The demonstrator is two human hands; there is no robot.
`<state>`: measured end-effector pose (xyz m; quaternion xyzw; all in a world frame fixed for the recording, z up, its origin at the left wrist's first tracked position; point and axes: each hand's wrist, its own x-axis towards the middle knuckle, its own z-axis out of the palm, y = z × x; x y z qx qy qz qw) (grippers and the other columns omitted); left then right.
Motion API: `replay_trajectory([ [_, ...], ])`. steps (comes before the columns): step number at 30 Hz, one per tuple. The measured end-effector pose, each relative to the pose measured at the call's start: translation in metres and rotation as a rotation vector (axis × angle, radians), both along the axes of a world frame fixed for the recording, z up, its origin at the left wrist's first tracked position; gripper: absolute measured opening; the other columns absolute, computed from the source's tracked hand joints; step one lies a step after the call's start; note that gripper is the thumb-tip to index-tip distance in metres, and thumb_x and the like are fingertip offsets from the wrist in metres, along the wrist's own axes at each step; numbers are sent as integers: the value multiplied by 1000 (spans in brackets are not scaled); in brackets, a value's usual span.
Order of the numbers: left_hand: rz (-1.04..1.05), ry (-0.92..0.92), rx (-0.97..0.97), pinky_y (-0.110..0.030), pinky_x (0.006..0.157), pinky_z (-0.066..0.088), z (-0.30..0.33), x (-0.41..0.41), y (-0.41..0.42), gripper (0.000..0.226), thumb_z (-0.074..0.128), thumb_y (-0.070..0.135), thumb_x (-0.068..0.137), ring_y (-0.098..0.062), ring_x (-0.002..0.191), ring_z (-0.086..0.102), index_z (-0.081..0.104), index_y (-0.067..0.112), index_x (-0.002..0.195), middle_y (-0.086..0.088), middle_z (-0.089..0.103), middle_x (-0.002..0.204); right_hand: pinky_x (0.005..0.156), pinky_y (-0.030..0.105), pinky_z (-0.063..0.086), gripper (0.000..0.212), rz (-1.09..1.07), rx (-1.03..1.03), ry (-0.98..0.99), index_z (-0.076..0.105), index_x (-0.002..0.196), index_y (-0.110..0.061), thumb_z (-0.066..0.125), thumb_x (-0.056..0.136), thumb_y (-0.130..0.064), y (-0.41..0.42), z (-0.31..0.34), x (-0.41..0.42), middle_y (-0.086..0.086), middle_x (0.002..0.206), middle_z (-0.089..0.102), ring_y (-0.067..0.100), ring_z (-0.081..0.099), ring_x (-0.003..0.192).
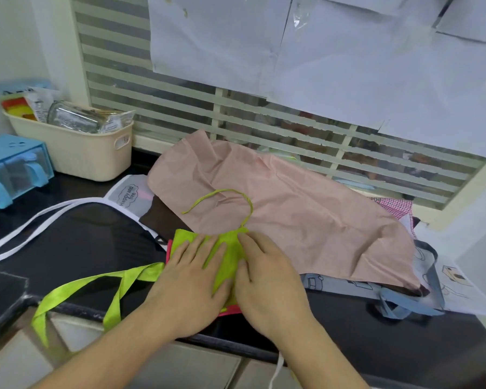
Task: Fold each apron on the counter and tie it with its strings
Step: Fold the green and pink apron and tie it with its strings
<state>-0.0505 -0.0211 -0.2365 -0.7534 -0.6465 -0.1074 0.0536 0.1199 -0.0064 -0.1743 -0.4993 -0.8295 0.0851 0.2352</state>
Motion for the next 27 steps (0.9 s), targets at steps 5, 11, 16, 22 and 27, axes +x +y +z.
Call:
replay_trajectory([
  [5,-24,11,3,-45,118,21,-2,-6,2,69,39,54,98,-27,151,42,53,13,153,-8,48,160,130,41,0,57,43,-182,-249,8,166,-40,15,110,-50,20,-43,-6,-19,173,-4,2,-13,158],
  [11,-60,-61,-11,-35,125,0,-2,-17,-1,82,25,71,100,-14,161,6,24,21,165,3,15,172,129,42,-9,69,3,-173,-330,-7,165,-39,-3,98,-57,21,-48,-1,-22,170,-19,-3,-24,153],
  [16,-50,-81,-34,-34,126,-5,0,-14,-3,84,22,73,99,-11,160,-4,16,23,166,5,6,174,131,40,-1,62,75,-276,-98,4,166,-35,35,112,-34,28,-46,8,-22,171,-3,-3,-8,157],
  [22,-45,-77,-42,-34,125,-14,2,-13,-7,82,10,74,99,-8,157,-24,-10,29,165,10,-20,170,119,26,31,56,250,-798,1070,40,159,-27,43,103,-21,8,1,56,-14,158,49,2,40,148],
  [27,-50,-97,-18,-33,125,-11,0,-13,-5,85,10,75,96,-8,158,-13,3,26,166,8,-2,173,120,48,34,70,317,-1034,1281,48,151,0,19,110,-48,-7,16,53,28,140,62,39,56,137],
])
